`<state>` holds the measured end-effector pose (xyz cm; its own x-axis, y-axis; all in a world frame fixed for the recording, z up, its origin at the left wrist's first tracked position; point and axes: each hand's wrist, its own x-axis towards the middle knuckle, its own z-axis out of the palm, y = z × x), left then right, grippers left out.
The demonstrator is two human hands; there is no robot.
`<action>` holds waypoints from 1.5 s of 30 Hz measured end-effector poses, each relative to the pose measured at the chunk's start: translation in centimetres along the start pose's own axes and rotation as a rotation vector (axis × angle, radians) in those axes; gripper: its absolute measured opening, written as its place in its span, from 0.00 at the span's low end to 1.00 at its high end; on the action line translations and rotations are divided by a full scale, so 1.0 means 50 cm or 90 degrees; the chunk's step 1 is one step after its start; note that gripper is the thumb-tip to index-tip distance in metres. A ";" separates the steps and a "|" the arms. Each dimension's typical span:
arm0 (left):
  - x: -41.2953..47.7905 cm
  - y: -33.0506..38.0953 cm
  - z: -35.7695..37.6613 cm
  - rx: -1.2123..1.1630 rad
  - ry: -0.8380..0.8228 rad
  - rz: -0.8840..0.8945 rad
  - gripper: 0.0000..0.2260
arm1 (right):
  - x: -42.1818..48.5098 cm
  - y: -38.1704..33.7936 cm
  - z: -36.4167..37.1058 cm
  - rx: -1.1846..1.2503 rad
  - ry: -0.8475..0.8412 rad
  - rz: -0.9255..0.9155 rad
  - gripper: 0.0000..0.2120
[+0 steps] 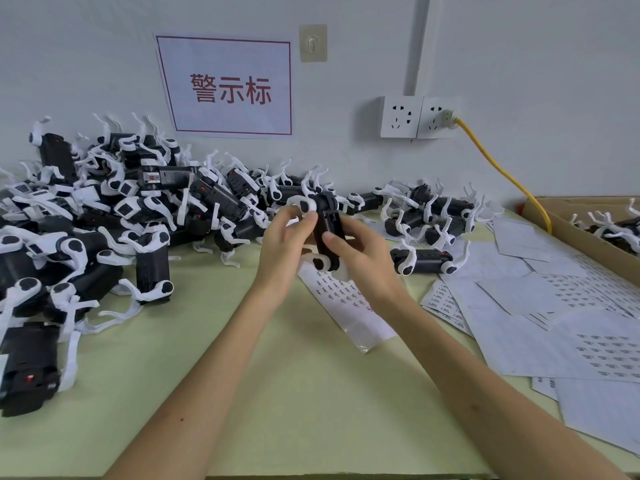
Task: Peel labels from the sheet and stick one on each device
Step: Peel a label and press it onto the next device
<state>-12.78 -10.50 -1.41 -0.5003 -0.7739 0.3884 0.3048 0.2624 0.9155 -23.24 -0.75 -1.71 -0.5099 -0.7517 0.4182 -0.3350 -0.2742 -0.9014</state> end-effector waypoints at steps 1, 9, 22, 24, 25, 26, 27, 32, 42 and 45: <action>-0.002 0.001 0.001 0.010 -0.007 0.009 0.11 | 0.003 -0.001 -0.005 0.038 -0.012 0.028 0.10; -0.017 -0.019 -0.002 0.286 -0.102 0.176 0.24 | 0.022 0.005 -0.017 0.292 -0.057 0.195 0.16; -0.021 -0.016 0.001 0.334 -0.166 0.181 0.21 | 0.065 -0.035 -0.121 0.268 0.137 0.224 0.11; -0.017 -0.024 -0.001 0.353 -0.189 0.174 0.22 | 0.088 -0.053 -0.186 0.463 0.160 0.244 0.09; -0.015 -0.028 -0.001 0.369 -0.205 0.162 0.23 | 0.099 -0.062 -0.232 0.570 0.191 0.234 0.10; -0.014 -0.033 -0.001 0.385 -0.223 0.148 0.24 | 0.107 -0.070 -0.285 0.660 0.247 0.216 0.14; -0.013 -0.038 0.000 0.400 -0.238 0.134 0.24 | 0.114 -0.076 -0.346 0.725 0.320 0.192 0.18; -0.015 -0.054 0.002 0.471 -0.282 0.067 0.19 | 0.112 -0.058 -0.572 0.558 0.472 0.249 0.33; -0.009 -0.075 0.000 0.743 -0.379 -0.009 0.22 | 0.095 -0.089 -0.333 -0.063 0.178 0.148 0.09; -0.007 -0.078 0.002 0.754 -0.404 -0.036 0.23 | 0.113 -0.109 -0.153 -0.239 -0.050 0.008 0.13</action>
<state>-13.87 -11.17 -5.11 -0.8733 -0.4860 0.0330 -0.4465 0.8257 0.3447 -30.38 1.09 6.41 -0.4584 -0.8011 0.3849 -0.6034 -0.0374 -0.7966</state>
